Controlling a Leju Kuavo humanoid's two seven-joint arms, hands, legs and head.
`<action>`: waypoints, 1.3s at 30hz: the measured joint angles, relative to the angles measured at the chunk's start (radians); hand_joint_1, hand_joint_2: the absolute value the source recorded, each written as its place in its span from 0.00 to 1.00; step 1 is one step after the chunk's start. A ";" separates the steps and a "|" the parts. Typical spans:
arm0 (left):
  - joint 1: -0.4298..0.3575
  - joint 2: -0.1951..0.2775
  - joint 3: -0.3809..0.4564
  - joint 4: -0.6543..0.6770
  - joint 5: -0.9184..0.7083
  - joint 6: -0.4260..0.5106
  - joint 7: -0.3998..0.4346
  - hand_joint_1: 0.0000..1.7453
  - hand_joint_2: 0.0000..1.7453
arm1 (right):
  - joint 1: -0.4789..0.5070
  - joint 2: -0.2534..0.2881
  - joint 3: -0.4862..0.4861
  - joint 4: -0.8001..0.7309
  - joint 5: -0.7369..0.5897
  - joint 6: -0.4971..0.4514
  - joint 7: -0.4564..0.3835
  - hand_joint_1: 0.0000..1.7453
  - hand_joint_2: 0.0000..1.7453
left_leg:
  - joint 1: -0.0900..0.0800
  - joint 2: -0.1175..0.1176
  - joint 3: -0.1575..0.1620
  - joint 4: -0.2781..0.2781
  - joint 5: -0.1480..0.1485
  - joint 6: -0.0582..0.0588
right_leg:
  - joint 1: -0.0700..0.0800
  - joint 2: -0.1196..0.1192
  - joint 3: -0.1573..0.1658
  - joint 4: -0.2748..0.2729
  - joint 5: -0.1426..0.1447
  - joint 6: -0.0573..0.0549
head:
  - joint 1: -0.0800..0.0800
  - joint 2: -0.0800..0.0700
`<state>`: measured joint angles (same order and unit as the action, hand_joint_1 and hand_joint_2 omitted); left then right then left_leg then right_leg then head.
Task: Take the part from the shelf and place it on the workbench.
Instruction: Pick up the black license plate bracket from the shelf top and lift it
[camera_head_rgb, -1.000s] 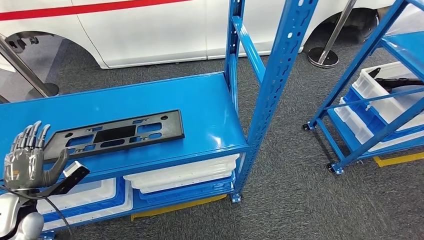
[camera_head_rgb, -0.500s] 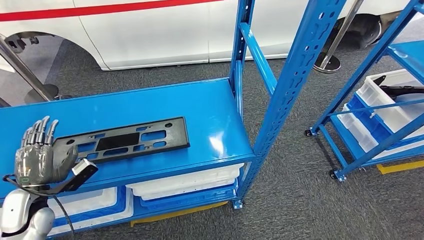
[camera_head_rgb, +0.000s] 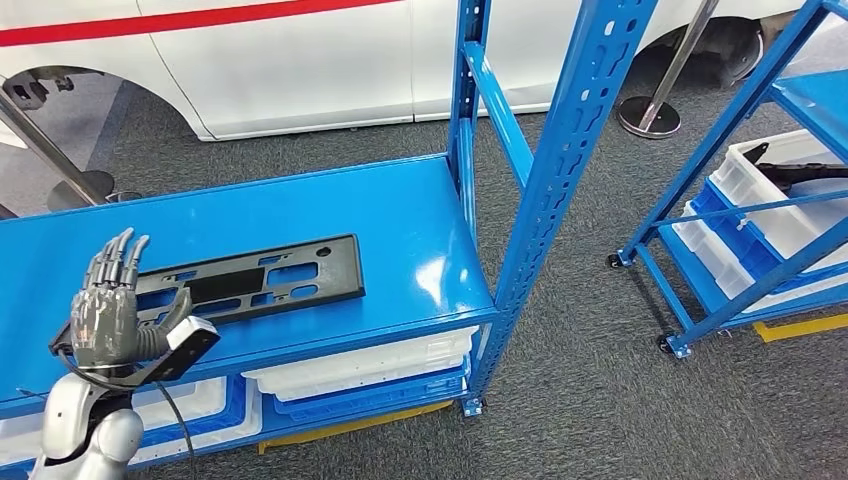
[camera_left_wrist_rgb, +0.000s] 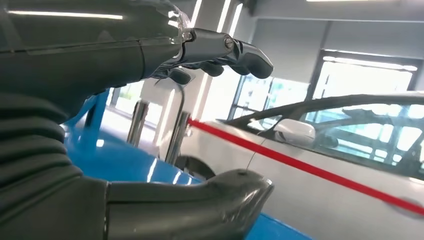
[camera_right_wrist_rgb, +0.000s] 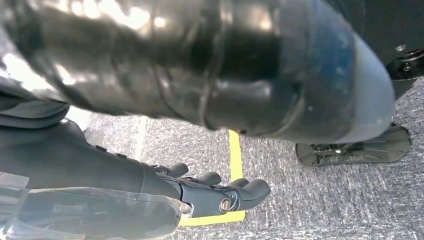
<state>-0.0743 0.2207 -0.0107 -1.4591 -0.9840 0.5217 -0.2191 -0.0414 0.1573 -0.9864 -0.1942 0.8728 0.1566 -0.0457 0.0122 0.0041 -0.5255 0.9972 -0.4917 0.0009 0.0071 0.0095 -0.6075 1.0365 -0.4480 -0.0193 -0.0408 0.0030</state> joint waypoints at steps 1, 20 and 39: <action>0.003 0.005 0.006 -0.010 0.046 -0.007 -0.018 0.00 1.00 | 0.000 0.000 0.000 0.000 0.000 -0.002 0.000 0.00 0.00 | 0.000 0.000 0.000 0.000 0.000 0.000 | 0.000 0.000 0.000 0.000 0.000 0.000 | 0.000 0.000; 0.092 0.023 0.173 0.080 0.283 -0.109 -0.196 0.00 1.00 | 0.001 0.001 -0.004 0.000 0.012 0.001 0.000 0.00 0.00 | -0.002 0.000 0.002 0.000 -0.001 -0.002 | -0.002 -0.001 0.002 0.000 -0.001 0.000 | 0.000 0.000; 0.092 0.018 0.224 0.221 0.283 -0.117 -0.220 0.00 1.00 | 0.001 0.001 -0.004 0.000 0.022 0.003 0.001 0.00 0.00 | -0.002 0.000 0.002 0.000 -0.001 -0.002 | -0.002 -0.001 0.002 0.000 -0.001 0.000 | 0.000 0.000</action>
<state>0.0178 0.2390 0.2135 -1.2377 -0.7009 0.4043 -0.4386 -0.0403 0.1583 -0.9907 -0.1938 0.8945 0.1593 -0.0450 0.0105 0.0037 -0.5233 0.9972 -0.4930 -0.0015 0.0051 0.0083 -0.6051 1.0362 -0.4489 -0.0188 -0.0408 0.0030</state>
